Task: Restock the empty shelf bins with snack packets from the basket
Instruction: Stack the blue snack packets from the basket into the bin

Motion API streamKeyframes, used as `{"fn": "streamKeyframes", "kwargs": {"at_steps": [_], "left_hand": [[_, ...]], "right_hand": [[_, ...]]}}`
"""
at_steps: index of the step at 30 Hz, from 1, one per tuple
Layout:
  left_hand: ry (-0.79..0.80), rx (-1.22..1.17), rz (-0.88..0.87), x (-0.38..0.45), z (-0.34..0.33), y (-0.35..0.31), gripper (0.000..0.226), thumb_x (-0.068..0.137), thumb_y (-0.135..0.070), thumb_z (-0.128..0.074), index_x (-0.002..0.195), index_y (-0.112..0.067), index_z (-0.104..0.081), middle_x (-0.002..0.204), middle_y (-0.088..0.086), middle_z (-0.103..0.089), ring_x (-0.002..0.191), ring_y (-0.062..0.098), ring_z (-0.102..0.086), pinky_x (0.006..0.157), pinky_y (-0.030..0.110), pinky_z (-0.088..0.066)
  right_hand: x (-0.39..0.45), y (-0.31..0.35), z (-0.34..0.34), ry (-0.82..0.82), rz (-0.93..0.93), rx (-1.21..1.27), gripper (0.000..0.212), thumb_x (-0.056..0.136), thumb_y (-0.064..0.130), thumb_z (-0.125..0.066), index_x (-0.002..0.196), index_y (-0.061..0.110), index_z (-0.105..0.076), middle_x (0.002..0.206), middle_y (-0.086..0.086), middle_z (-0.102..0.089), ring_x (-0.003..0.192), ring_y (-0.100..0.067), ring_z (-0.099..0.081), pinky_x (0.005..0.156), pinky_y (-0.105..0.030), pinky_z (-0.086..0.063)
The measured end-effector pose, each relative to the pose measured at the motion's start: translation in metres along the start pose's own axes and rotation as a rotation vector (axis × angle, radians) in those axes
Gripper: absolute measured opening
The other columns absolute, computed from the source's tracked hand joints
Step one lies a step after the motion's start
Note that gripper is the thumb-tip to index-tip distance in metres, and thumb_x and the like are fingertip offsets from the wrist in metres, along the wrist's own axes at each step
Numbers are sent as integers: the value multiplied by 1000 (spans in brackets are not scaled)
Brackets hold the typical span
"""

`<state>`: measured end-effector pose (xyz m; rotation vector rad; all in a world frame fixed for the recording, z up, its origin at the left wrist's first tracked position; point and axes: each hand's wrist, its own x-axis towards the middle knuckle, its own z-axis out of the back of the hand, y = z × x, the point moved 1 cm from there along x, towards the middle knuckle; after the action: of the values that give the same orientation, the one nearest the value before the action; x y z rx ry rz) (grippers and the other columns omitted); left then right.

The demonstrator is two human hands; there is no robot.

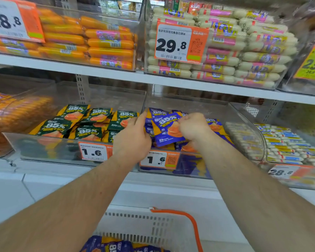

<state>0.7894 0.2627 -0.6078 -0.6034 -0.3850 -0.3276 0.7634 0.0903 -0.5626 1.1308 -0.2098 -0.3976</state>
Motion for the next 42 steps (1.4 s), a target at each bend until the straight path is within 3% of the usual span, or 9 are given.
{"fn": "streamKeyframes", "kwargs": {"at_steps": [6,10,16,25,29,31,33,39,42], "left_hand": [[0,19,-15,0,-2,3,64,96,-26,-47,153,-32,-19,148,3,-40,114,29,-57,79,39,-49],[10,40,-25,0,-1,2,67,96,-29,-49,154,-32,-16,151,3,-38,114,27,-58,78,39,-50],[31,79,-18,-2,-1,-1,69,94,-30,-50,154,-28,-14,152,3,-34,112,25,-59,74,34,-45],[96,64,-15,0,-1,-2,70,94,-30,-52,153,-25,-15,154,5,-30,118,25,-55,83,39,-50],[-212,-97,-219,-15,7,-2,59,83,-17,-60,140,-16,-44,143,11,-33,124,28,-40,97,47,-41],[-407,-185,-420,-38,6,5,50,74,-14,-55,124,-15,-52,123,8,-37,109,29,-43,88,44,-39],[-371,-245,-461,-71,-9,24,42,72,-14,-52,114,-14,-51,113,9,-39,101,33,-47,83,46,-44],[322,-251,143,-163,-61,102,31,90,-7,-52,118,-20,-54,101,-7,-55,77,18,-57,73,41,-52],[551,-197,226,-188,-79,126,30,92,-8,-50,118,-22,-54,99,-8,-57,82,19,-60,71,29,-48]], "right_hand": [[3,2,-6,-10,11,-21,22,88,2,-58,71,15,-53,40,10,-58,51,-11,-61,44,-16,-48],[14,-16,20,-171,-32,-6,15,83,1,-62,76,13,-57,87,-15,-70,79,-30,-70,73,-37,-61],[23,-43,31,-181,-120,-686,26,83,25,-67,69,10,-51,73,-7,-52,60,-23,-46,50,-23,-36],[15,-51,28,-240,-72,-776,19,83,32,-66,82,13,-62,95,-10,-62,81,-28,-57,65,-30,-48],[-37,-42,5,-716,705,-522,17,73,4,-56,87,7,-66,94,-16,-55,88,-37,-55,70,-39,-46],[-64,-47,-27,-608,1007,-426,13,69,3,-50,74,4,-62,79,-16,-55,73,-34,-53,62,-37,-41],[-80,-75,-67,-392,977,-406,12,68,11,-48,68,6,-59,75,-14,-55,68,-32,-53,58,-35,-40],[-115,-226,-153,432,166,-755,10,86,12,-51,85,16,-60,89,-7,-61,82,-28,-61,71,-39,-54],[-133,-293,-173,664,-175,-827,22,89,10,-51,110,10,-59,103,-11,-63,92,-28,-63,67,-38,-54]]}}
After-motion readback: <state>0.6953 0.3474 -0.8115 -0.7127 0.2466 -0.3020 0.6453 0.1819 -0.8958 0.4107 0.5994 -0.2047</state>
